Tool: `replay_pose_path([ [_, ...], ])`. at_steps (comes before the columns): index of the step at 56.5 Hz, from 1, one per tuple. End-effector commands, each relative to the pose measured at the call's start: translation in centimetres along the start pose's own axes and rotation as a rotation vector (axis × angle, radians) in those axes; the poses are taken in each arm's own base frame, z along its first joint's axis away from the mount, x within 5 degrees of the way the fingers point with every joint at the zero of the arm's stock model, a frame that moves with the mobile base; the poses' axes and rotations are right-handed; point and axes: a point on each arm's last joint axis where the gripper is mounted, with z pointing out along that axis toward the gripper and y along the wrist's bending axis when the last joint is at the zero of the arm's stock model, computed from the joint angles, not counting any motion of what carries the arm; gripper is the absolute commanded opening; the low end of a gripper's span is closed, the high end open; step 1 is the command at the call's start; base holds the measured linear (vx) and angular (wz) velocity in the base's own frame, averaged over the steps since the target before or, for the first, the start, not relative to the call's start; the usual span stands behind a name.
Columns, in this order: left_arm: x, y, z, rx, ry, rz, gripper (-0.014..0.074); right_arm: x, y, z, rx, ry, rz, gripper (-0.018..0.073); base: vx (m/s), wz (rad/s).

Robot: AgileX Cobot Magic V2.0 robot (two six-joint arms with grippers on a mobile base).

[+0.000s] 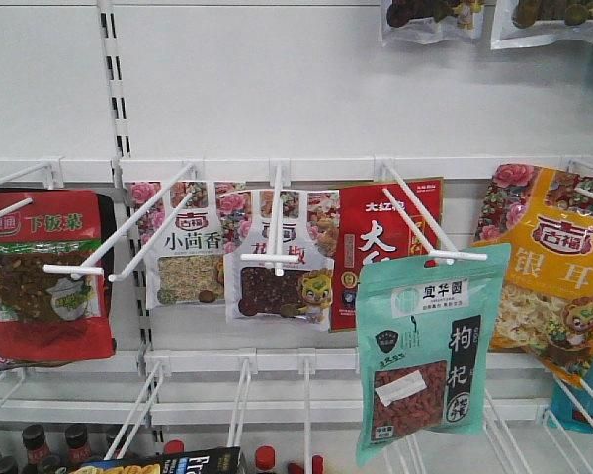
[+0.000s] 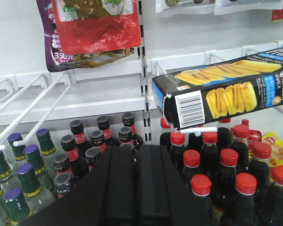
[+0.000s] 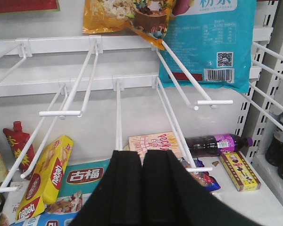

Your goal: Pick snacks and fruit into basket

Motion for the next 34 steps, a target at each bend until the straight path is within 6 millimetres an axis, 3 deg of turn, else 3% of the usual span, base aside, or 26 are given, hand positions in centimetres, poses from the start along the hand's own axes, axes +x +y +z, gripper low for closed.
replay_pose_path([
  [1, -0.7, 0.1, -0.1, -0.006, -0.096, -0.001, -0.0009, -0.5, 0.1, 0.0, -0.004, -0.086, -0.006, -0.0008, 0.0, 0.0],
  [34, -2.1, 0.2, -0.4, -0.018, -0.246, -0.003, -0.0009, -0.5, 0.0, 0.0, -0.003, -0.086, -0.01, -0.0008, 0.0, 0.0],
])
